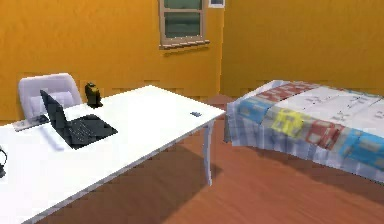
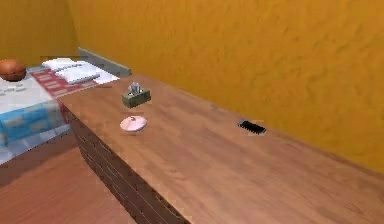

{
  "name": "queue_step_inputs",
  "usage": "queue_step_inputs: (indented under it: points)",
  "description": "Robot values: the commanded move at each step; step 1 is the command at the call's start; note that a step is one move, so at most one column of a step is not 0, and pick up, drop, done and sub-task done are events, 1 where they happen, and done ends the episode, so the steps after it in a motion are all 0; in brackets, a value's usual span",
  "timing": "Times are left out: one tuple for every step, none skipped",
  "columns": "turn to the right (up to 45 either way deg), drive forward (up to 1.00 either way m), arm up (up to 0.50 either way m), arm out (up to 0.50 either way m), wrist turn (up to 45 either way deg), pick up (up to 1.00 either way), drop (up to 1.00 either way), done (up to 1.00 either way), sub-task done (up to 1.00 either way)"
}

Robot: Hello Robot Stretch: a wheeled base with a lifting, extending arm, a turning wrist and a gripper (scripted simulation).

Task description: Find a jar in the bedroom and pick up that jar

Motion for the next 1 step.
queue_step_inputs:
  points:
    - [-15.0,0.0,0.0,0.0,0.0,0.0,0.0,0.0,0.0]
